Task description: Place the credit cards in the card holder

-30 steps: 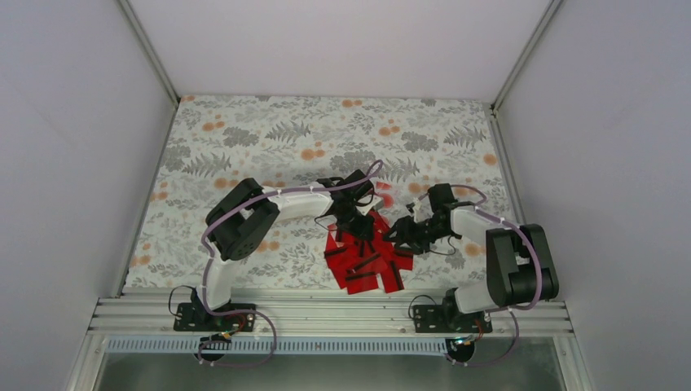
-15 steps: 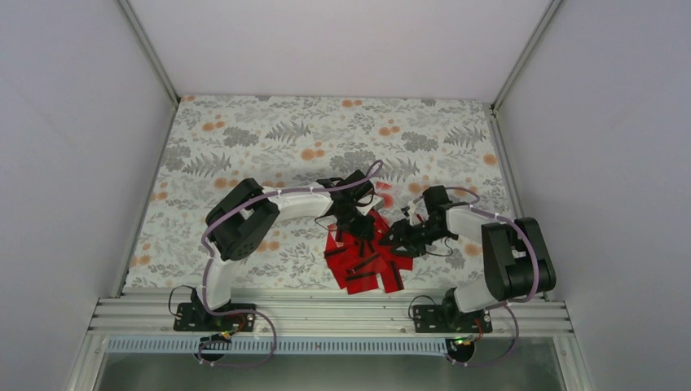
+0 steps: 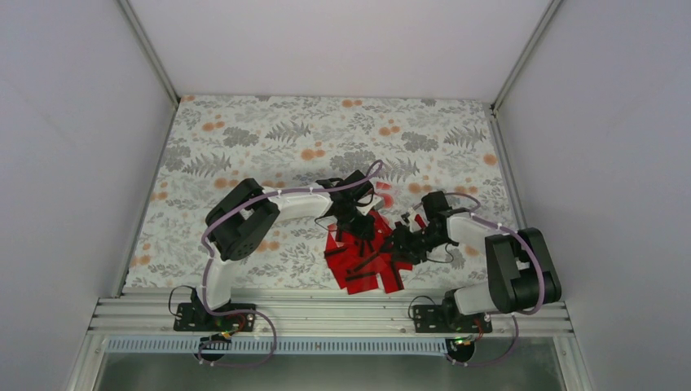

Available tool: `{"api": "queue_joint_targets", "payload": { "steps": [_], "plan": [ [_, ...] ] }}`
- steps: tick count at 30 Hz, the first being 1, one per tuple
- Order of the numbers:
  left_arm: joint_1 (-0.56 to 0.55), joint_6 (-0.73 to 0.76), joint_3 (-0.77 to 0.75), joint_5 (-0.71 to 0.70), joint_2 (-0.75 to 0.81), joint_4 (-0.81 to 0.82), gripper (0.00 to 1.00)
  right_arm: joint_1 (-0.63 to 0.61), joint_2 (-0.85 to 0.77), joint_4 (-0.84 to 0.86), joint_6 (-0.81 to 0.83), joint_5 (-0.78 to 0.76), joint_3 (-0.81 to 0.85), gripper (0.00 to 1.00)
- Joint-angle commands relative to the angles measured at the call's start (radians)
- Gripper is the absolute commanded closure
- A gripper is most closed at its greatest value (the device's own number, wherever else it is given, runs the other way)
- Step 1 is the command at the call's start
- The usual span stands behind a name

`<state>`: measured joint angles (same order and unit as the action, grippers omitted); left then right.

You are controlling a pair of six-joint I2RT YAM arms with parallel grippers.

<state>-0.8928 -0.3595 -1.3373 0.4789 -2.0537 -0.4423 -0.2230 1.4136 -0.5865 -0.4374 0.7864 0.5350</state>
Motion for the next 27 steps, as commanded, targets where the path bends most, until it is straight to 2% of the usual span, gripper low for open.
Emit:
{"api": "queue_joint_targets", "payload": {
  "steps": [1,11,19,27],
  "plan": [
    [-0.008,-0.004,0.049,-0.063,-0.052,-0.040,0.86,-0.011,0.005,0.074,-0.027,0.059,-0.032,0.49],
    [-0.008,-0.011,0.085,-0.044,-0.037,-0.017,0.86,-0.009,-0.028,0.251,-0.119,0.108,-0.078,0.56],
    [-0.008,-0.015,0.089,-0.034,-0.036,-0.010,0.86,-0.008,-0.089,0.286,-0.138,0.131,-0.086,0.72],
    [-0.006,-0.027,0.096,-0.022,-0.031,0.005,0.86,-0.008,-0.085,0.328,-0.153,0.150,-0.097,0.75]
  ]
}}
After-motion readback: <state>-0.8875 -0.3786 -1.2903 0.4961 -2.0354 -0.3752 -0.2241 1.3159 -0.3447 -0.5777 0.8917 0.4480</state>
